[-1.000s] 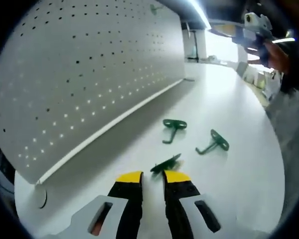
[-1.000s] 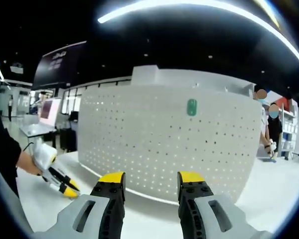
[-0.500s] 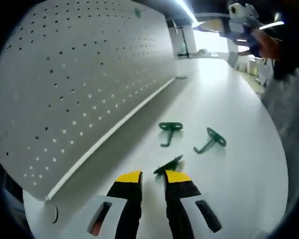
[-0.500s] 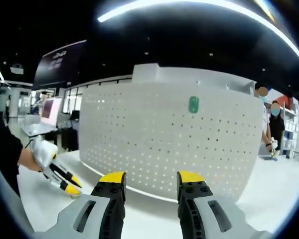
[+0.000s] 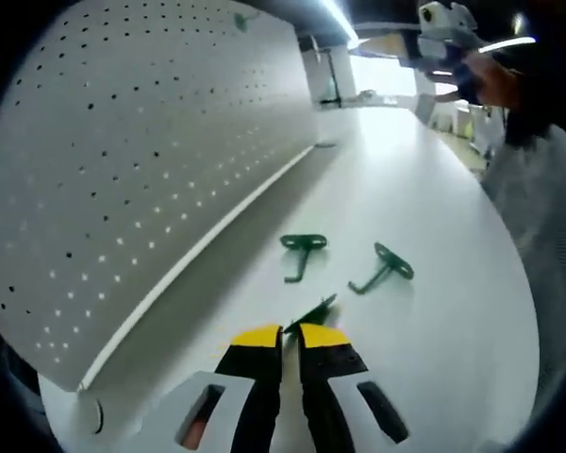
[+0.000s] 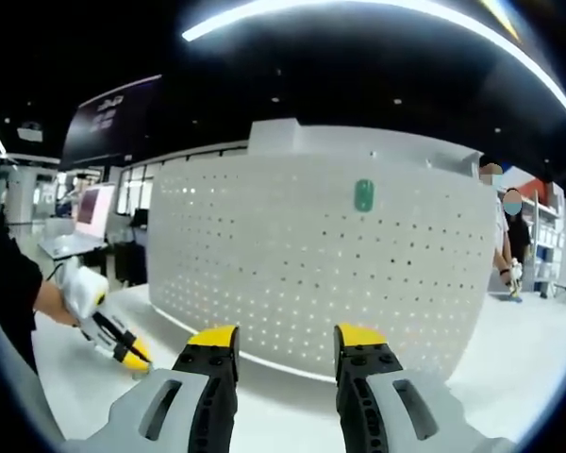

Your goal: Insert the hook assembly into the mounting plate slot until the hook locks in place.

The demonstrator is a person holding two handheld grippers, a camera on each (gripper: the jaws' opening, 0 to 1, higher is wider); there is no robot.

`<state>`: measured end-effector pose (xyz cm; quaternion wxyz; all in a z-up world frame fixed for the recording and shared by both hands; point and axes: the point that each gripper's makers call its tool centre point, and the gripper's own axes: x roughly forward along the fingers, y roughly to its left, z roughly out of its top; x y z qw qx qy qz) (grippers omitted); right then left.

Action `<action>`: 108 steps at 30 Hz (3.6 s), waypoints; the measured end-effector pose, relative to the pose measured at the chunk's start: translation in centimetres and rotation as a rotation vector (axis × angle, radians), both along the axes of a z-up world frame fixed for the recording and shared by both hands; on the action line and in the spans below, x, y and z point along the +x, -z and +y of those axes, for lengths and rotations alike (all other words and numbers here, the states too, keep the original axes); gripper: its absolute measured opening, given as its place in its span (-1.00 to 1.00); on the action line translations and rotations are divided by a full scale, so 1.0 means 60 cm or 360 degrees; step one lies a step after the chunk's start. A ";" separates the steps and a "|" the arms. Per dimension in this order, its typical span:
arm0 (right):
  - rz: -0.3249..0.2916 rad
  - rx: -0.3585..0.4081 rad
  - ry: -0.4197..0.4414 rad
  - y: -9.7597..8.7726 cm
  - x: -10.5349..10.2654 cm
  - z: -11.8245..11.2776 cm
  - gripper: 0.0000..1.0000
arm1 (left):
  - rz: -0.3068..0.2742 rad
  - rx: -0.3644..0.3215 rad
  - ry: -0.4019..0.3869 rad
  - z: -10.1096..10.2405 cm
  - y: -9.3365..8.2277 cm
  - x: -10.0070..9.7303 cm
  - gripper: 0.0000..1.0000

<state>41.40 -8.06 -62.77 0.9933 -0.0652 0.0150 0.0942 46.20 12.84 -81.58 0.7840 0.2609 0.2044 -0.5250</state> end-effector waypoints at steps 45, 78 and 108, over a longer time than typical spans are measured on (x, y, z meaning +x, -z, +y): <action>0.0018 0.0015 -0.0012 0.003 0.000 0.004 -0.21 | 0.0021 -0.0031 -0.0004 0.000 0.004 -0.018 -0.95; 0.0017 0.0009 -0.0094 0.003 -0.001 0.030 -0.23 | 0.0040 -0.0094 -0.0129 0.016 -0.008 -0.020 -0.97; -0.0002 -0.0046 -0.0247 -0.004 -0.009 0.080 -0.25 | 0.0032 -0.0228 -0.0211 0.013 -0.078 -0.017 -0.98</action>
